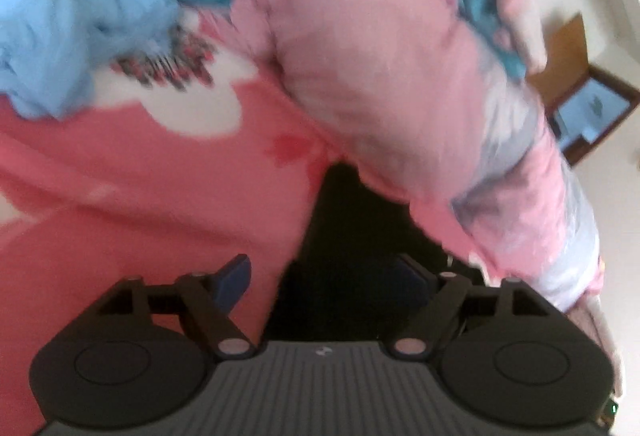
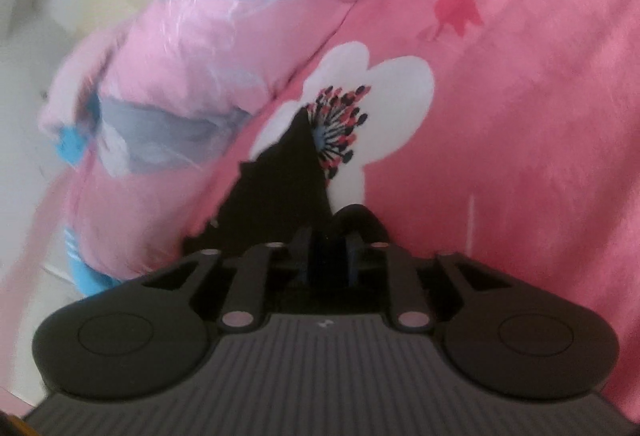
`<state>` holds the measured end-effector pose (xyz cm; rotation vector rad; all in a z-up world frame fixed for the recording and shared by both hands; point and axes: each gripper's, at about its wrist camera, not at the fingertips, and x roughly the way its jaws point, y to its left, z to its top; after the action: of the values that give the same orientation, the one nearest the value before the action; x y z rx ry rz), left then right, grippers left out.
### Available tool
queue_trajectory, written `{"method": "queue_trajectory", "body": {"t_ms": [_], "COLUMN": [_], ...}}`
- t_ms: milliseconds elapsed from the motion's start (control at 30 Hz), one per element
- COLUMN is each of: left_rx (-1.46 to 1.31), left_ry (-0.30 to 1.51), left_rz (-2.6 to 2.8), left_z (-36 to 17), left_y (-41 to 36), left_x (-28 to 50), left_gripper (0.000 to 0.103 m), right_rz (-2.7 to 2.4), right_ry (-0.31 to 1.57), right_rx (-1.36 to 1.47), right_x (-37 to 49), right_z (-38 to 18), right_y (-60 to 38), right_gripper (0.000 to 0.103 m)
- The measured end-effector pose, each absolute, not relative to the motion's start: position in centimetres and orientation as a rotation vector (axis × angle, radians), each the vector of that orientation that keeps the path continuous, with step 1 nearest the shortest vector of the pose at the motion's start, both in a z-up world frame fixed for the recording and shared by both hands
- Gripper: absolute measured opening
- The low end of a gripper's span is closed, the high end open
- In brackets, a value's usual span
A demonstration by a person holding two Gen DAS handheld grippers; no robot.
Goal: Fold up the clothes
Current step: 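Lay the folded side down and open both tools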
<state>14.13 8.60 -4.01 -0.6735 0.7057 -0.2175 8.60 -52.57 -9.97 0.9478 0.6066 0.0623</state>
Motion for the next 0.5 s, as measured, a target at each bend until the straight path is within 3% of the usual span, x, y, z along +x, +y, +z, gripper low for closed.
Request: {"method": "queue_trajectory", "body": {"t_ms": [33,100,200,267,500], "left_rx": [-0.685,-0.716,-0.721,-0.704,-0.653], "left_ry": [0.704,0.701,0.692,0.696,0.746], "left_rz": [-0.226,-0.245,-0.279,-0.308,-0.374], "left_z": [-3.5,-2.6,-1.0,-0.1,-0.2], "left_y": [8.9,9.4,9.6,9.3,7.9], "left_x": [13.7,12.6,9.8,7.7,0.3], "left_gripper": [0.078,0.078,0.078,0.078,0.078], "right_rz": [0.061,0.044,0.018,0.034,0.091], "right_ry": [0.594,0.573,0.556,0.544,0.540], "right_rx": [0.974,1.002,1.047,1.119,1.244], "right_x": [8.0,6.6,4.0,2.0,-6.1], "right_z": [-9.8,-9.1,-8.1,-8.0,-6.9], "right_y": [-52.8,-53.2,-53.8,-54.1,-52.2], "right_gripper": [0.038,0.060,0.074,0.079,0.081]}}
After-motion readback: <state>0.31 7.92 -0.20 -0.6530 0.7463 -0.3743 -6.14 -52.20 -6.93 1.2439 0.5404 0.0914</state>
